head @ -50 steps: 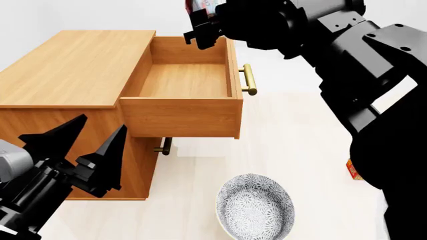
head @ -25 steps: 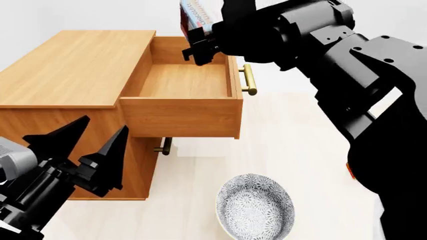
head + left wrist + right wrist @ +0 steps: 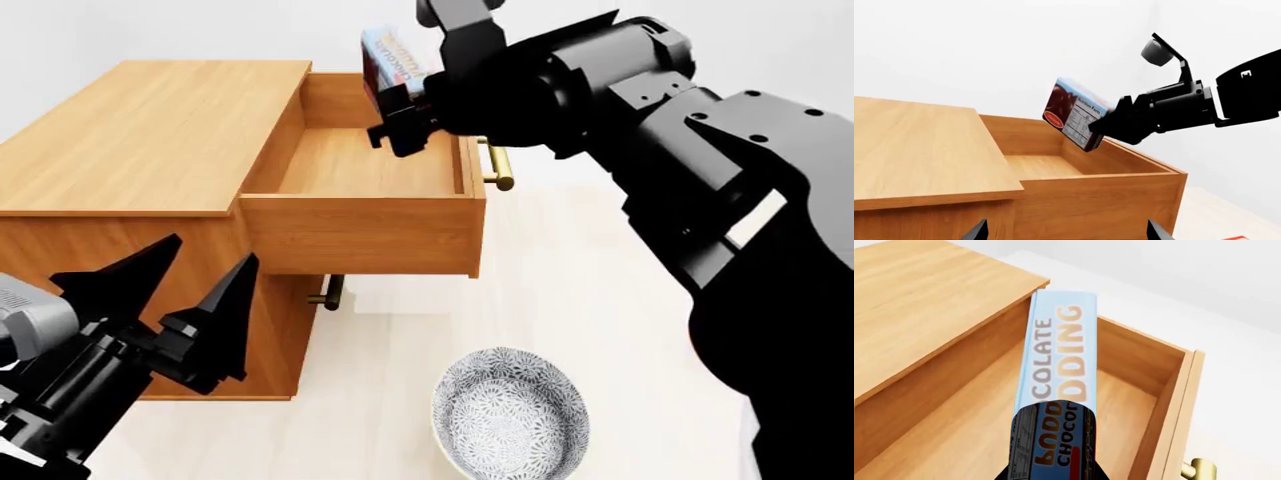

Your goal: Put the chocolate pudding in the top drawer of the cabinet and close it.

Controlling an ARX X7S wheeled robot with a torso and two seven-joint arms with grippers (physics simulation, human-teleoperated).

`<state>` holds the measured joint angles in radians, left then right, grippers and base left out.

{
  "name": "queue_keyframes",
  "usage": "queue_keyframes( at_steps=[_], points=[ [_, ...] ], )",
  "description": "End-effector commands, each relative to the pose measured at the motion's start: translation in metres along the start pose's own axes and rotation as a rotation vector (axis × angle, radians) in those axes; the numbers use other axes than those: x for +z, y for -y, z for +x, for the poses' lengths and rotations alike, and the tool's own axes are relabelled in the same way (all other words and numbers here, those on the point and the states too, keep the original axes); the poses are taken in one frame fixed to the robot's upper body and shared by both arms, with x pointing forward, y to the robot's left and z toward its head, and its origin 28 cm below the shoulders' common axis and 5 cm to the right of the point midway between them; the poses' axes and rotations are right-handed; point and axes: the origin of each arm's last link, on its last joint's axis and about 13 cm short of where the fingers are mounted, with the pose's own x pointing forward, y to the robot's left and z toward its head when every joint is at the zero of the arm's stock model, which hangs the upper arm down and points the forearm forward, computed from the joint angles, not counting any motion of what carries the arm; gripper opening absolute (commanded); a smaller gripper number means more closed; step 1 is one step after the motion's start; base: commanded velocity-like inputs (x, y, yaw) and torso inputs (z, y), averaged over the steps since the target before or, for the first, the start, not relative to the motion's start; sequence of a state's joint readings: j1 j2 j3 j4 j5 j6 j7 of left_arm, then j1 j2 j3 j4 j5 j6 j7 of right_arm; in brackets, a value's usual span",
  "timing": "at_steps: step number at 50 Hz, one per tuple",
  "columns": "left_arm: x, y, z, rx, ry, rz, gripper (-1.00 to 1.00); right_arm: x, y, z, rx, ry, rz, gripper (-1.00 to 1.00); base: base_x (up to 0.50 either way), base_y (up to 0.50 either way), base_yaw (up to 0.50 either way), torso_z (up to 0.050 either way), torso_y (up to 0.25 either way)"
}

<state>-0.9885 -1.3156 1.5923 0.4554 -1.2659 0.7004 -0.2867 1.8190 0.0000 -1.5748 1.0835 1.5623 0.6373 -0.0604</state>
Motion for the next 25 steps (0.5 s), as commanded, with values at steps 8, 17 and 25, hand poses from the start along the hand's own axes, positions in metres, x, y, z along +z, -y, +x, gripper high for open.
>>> queue_keyframes(
  at_steps=[8,17,25],
  points=[
    [-0.0021,-0.0010,0.0005,-0.001,-0.005,-0.004,1.00,-0.0061,-0.0001,0.0032,-0.002,-0.021,-0.021,-1.00,0.00,0.00,0.00,0.000,0.000],
    [-0.0030,-0.0012,0.0004,-0.001,-0.005,-0.006,1.00,-0.0086,0.0006,0.0042,-0.006,-0.033,-0.031,-1.00,0.00,0.00,0.00,0.000,0.001],
    [-0.0038,-0.0014,0.0005,-0.001,-0.006,-0.008,1.00,-0.0106,0.0006,0.0046,-0.004,-0.049,-0.044,-1.00,0.00,0.00,0.00,0.000,0.000]
  ],
)
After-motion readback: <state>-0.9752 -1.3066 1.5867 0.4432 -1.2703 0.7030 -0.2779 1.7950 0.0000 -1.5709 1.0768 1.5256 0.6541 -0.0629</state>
